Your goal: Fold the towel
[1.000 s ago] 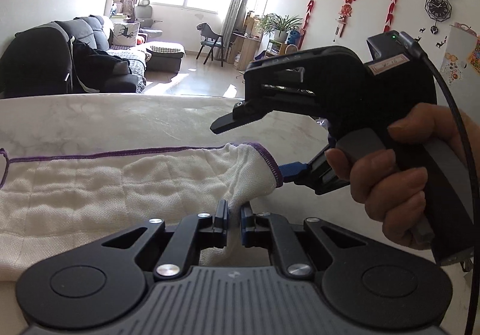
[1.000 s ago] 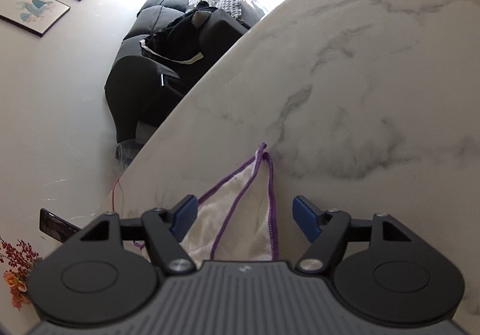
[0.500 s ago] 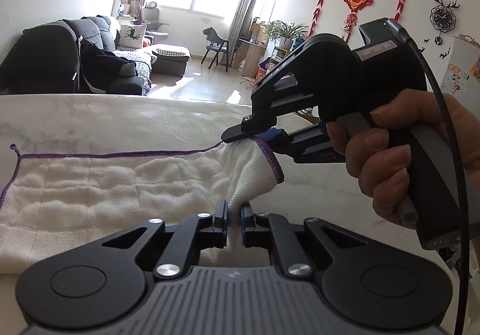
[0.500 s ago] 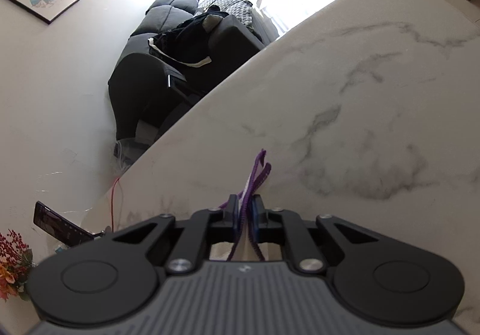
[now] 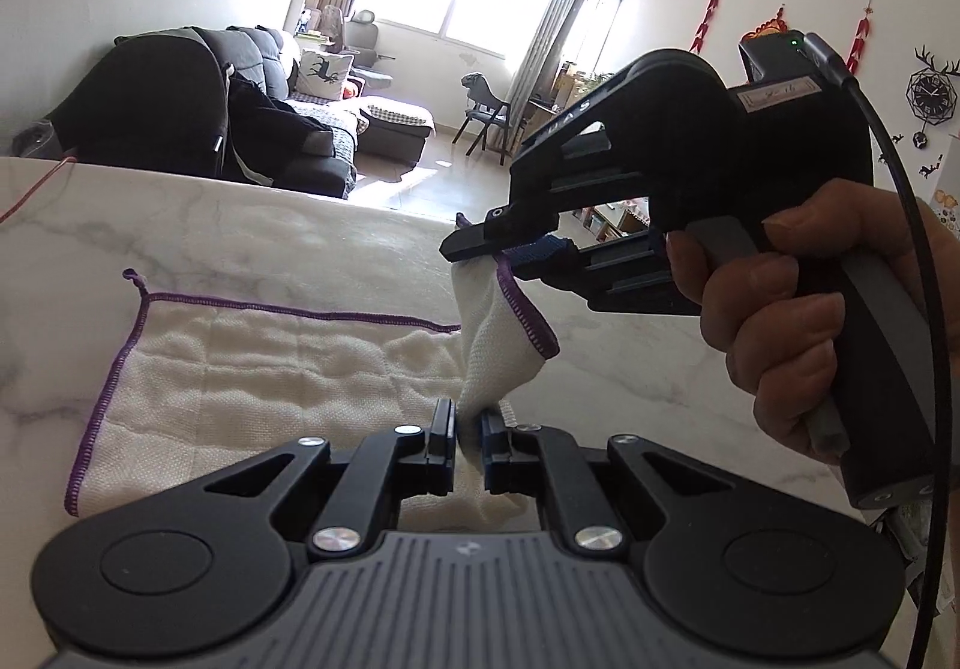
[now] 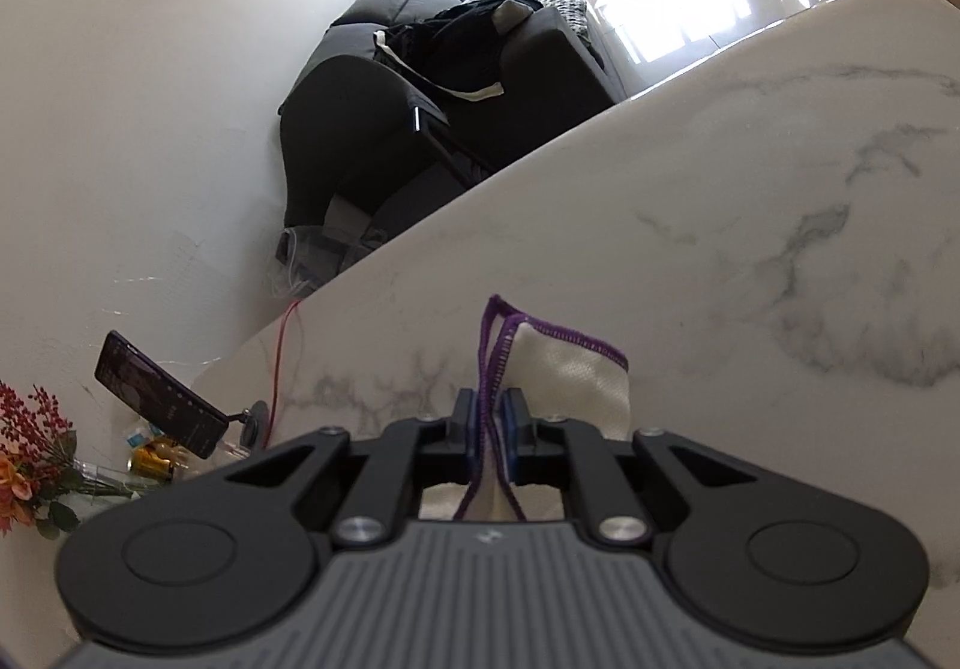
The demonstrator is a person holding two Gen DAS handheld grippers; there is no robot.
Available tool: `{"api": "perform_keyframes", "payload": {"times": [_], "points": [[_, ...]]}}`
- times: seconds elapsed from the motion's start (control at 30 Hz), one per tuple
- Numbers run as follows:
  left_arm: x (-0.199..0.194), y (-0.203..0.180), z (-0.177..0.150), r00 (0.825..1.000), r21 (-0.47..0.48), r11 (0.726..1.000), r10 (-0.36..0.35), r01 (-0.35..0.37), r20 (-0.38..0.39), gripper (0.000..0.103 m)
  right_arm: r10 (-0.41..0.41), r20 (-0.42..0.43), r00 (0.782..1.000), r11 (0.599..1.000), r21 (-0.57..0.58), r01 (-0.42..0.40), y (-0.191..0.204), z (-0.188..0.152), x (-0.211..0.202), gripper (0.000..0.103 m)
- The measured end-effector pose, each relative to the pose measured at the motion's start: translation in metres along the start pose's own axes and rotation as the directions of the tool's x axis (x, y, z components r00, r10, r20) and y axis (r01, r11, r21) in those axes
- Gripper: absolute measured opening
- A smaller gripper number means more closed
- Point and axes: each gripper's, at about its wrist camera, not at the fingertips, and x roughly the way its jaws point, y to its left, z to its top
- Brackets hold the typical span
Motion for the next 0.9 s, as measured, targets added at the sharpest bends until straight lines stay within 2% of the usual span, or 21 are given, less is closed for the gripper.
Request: {"api": "perform_keyframes", "payload": {"times": [0.47,0.9], "points": [[-0.030,0.034,0.001,0.998,-0.044,0.997,0.064,-0.063,0.017,0.008,0.041,-0.055,0.998,0.994,-0.099,-0.047,0.049,-0.013,0.036,0.010],[-0.051,0.051,-0.008,0.995,-0.094,0.991,0.097,-0.096,0.004,0.008,0.022,-0.104,0.994,0.987,-0.154,-0.038,0.073,-0.033,0.056,0.013]]}}
